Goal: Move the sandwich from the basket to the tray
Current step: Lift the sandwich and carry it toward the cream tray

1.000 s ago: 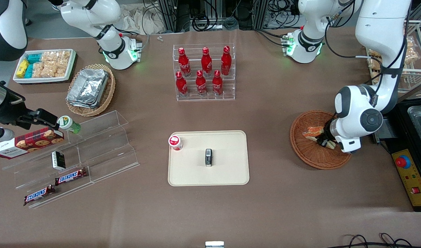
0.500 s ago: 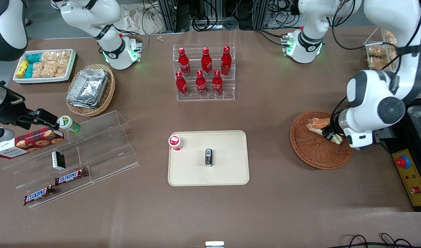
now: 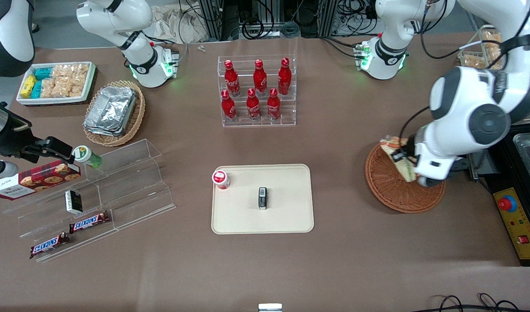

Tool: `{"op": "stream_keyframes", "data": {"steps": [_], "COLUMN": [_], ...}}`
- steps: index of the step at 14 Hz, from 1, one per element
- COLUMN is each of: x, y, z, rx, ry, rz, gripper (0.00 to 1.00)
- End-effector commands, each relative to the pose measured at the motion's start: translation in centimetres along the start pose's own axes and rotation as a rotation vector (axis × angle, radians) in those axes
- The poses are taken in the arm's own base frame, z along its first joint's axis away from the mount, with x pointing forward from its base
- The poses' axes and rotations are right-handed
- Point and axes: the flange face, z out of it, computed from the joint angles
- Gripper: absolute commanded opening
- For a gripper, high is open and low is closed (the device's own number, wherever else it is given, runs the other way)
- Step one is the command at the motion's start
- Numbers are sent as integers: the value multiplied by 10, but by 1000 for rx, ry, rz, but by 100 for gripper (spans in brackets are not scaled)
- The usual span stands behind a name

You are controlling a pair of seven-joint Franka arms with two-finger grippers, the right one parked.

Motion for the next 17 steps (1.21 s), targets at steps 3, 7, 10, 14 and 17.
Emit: {"op": "stream_keyframes", "data": {"steps": [3, 7, 10, 14, 17], "x": [-11, -28, -33, -30, -31], "y": [100, 183, 215, 238, 260], "z": [11, 46, 84, 135, 169], "rx": [-8, -50, -46, -51, -85], "ry": [41, 84, 130, 153, 170], "rz": [283, 397, 465, 503, 516], "gripper": [0, 0, 0, 0, 0]}}
